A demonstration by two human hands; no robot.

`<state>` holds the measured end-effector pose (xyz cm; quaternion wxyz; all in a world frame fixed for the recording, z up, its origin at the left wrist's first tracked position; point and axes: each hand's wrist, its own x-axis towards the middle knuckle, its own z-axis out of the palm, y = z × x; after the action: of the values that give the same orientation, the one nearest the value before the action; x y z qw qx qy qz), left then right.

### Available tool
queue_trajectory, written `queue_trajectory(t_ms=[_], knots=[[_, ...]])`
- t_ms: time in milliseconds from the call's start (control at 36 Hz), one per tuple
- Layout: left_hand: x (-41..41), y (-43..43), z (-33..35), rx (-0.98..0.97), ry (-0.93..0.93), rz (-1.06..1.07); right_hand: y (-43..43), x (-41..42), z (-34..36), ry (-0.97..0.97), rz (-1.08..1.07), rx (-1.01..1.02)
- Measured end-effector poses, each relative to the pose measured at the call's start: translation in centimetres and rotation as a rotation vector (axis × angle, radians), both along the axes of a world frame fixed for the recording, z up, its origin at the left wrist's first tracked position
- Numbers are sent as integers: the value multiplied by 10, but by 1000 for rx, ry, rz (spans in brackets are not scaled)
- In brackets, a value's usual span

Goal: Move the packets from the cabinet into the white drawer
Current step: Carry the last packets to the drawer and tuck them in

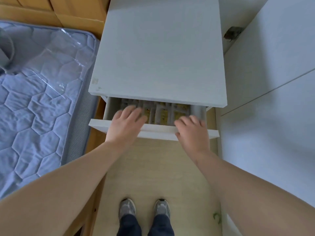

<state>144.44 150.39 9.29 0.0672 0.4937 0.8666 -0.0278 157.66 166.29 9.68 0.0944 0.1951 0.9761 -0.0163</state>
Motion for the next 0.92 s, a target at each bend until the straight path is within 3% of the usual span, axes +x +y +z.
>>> queue_trajectory(t_ms=[83,222,306,500,667,917], knots=[[-17,15,4,9,86,-11,16,-11,-2,153,-20,91],[-39,38,0,-113,63,36,32,-32,-2,124,-54,150],[-44,49,-1,-74,26,77,40,-44,-1,20,-86,58],[-51,63,-21,148,194,71,46,-64,-13,263,-123,139],[-51,63,-22,179,281,21,47,-73,-23,431,-106,282],[-53,63,-22,156,276,28,45,-78,-25,428,-114,379]])
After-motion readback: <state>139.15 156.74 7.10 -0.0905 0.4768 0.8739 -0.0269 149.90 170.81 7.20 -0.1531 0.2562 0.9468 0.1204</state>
